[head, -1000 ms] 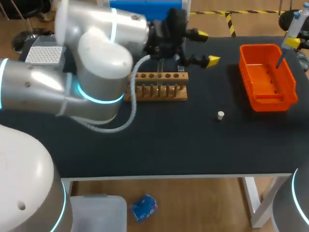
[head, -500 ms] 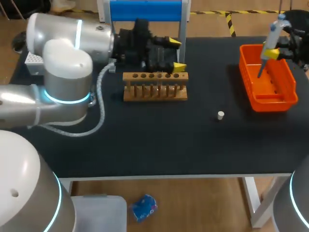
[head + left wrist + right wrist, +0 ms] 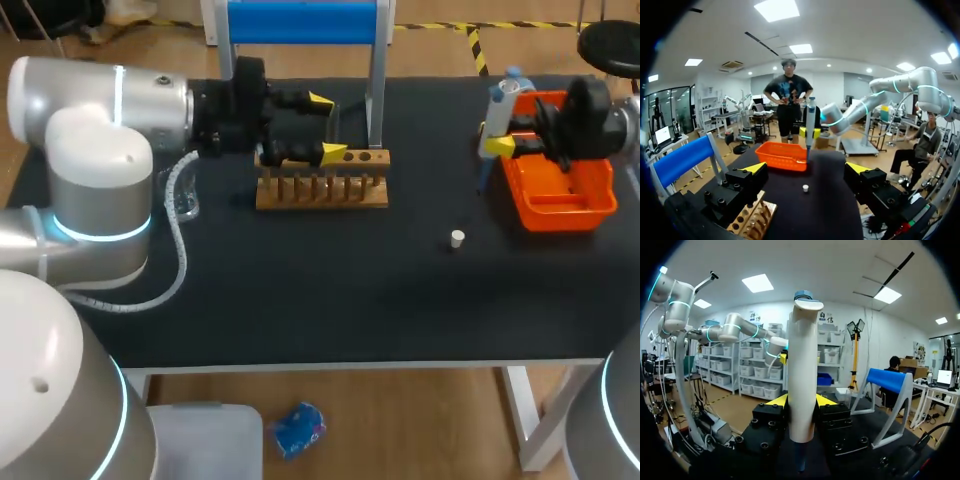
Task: Invert the test tube, pick up the pipette, mount the tip to pipette, aspirate from beaker and dispense into the tube, eject the tip, return the pipette, and cap with the stopper.
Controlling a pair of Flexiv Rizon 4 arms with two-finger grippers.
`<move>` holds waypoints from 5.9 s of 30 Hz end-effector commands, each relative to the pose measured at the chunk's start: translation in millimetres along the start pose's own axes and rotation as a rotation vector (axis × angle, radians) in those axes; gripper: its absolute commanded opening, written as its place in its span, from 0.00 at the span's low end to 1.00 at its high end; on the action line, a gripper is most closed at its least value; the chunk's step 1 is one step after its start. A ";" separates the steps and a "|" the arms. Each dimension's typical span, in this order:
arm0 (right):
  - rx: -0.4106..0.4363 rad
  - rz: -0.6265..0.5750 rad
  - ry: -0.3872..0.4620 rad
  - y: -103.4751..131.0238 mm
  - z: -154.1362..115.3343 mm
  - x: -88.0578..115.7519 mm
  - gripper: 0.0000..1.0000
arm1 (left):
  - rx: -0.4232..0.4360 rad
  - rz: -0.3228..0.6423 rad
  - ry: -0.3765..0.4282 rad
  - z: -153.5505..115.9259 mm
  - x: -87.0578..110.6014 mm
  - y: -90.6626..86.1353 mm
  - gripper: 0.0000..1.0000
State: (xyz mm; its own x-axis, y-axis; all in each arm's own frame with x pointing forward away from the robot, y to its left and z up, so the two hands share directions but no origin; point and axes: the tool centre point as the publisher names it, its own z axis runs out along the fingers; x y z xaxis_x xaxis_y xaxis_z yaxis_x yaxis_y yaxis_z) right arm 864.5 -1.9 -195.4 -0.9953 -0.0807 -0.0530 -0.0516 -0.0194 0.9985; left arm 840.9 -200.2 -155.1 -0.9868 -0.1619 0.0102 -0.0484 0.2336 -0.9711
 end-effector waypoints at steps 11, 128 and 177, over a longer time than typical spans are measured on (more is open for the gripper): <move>0.000 0.000 0.013 -0.4 -3.2 -3.1 0.00 | -0.012 0.004 -0.001 -2.7 1.1 3.0 1.00; -0.004 0.058 0.293 -37.6 198.6 15.6 1.00 | 0.174 0.006 -0.226 -6.5 -20.6 11.3 0.00; 0.192 0.077 -0.129 0.6 73.9 -42.3 1.00 | -0.059 -0.285 -0.777 -55.4 -157.9 -3.6 0.00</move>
State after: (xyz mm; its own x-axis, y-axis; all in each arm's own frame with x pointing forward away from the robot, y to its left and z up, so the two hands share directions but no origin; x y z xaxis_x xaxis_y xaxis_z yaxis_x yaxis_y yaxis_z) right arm 900.0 76.2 -191.6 -0.9983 0.0574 0.0128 0.0226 0.1723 0.9848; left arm 988.4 -118.7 -139.3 -0.5696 -0.8186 0.0740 -0.3104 0.1309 -0.9416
